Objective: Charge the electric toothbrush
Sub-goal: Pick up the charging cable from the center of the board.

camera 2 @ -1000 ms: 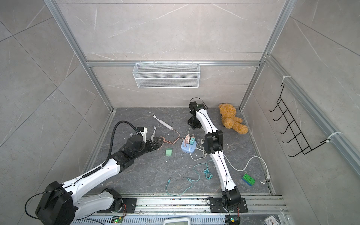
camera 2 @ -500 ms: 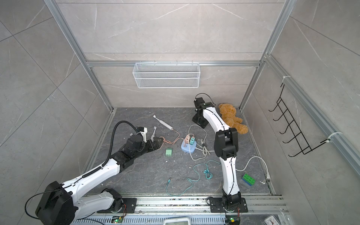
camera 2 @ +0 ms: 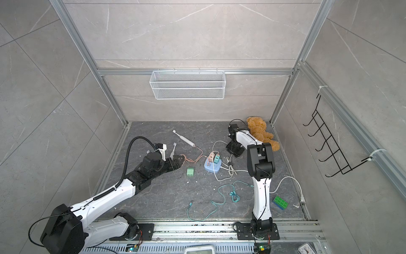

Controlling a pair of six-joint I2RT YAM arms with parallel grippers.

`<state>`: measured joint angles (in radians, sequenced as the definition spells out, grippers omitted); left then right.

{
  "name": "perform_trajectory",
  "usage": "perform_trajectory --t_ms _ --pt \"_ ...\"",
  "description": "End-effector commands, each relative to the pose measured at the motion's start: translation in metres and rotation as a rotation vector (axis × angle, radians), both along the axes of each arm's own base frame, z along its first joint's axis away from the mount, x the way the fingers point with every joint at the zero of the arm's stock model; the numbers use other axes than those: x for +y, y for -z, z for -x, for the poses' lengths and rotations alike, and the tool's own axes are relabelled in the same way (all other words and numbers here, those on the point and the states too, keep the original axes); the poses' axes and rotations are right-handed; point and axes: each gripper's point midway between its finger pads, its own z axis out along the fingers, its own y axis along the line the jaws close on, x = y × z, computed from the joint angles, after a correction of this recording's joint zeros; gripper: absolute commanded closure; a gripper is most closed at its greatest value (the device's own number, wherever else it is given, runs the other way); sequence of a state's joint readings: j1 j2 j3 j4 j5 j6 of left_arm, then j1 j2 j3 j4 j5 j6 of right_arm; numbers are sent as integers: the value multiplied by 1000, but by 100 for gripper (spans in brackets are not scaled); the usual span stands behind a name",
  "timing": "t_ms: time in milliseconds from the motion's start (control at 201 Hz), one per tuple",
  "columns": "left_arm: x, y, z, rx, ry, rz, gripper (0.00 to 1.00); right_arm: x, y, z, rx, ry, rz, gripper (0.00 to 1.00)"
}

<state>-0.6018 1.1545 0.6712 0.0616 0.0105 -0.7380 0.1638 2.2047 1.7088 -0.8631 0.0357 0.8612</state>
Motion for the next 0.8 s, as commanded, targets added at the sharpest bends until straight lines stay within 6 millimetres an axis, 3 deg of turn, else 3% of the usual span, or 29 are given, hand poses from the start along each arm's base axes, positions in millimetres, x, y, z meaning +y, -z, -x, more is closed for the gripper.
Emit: perform_trajectory --t_ms 0,100,289,413,602,791 --pt "-7 -16 -4 -44 18 41 1 17 1 -12 -33 -34 -74 75" --pt "-9 -17 -3 -43 25 45 1 20 -17 -17 -77 -48 -91 100" --pt "-9 -22 -3 -62 32 50 1 34 -102 -24 -299 -102 -168 100" --pt "-8 -24 -2 -71 27 59 1 38 -164 -17 -452 -144 -186 100" --pt "5 -31 1 -89 -22 56 1 52 -231 18 -620 -223 -222 100" --pt "21 -39 6 -100 -81 44 1 107 -306 79 -893 -516 -284 100"
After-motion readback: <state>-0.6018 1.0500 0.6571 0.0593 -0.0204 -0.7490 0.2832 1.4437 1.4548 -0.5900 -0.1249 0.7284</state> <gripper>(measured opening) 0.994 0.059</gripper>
